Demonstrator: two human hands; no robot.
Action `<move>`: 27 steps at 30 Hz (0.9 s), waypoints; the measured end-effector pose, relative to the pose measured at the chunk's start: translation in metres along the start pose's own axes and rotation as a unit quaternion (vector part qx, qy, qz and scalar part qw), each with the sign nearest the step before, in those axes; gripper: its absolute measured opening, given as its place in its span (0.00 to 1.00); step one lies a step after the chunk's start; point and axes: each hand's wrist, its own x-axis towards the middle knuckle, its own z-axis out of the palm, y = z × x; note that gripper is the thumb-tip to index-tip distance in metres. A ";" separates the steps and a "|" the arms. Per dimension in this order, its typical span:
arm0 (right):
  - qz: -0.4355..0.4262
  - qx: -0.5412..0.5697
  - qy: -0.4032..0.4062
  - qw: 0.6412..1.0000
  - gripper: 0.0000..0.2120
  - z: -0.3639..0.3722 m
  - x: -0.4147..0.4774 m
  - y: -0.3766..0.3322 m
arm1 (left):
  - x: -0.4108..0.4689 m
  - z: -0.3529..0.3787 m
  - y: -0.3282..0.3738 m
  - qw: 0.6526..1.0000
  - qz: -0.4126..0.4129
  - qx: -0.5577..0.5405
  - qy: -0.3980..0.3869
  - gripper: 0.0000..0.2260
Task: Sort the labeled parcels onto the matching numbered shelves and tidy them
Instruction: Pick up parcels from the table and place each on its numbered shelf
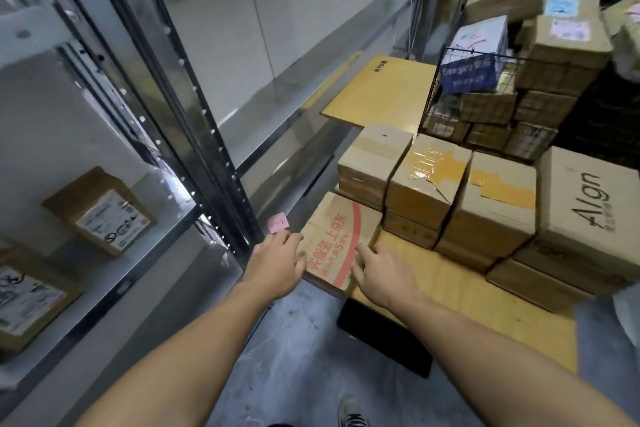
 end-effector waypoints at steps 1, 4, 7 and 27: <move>0.005 0.012 -0.005 1.000 0.20 0.001 0.005 -0.001 | 0.005 0.003 -0.002 1.000 -0.001 -0.006 -0.006 0.20; 0.035 0.050 -0.011 0.998 0.20 0.006 0.021 -0.003 | 0.025 0.011 -0.007 0.998 -0.003 -0.043 -0.035 0.21; 0.070 0.076 -0.026 0.994 0.22 0.018 0.027 -0.005 | 0.039 0.023 -0.012 0.994 0.011 -0.082 -0.069 0.22; 0.136 0.448 0.071 0.881 0.27 0.039 0.017 -0.035 | 0.025 0.041 -0.041 0.881 -0.060 -0.464 0.068 0.18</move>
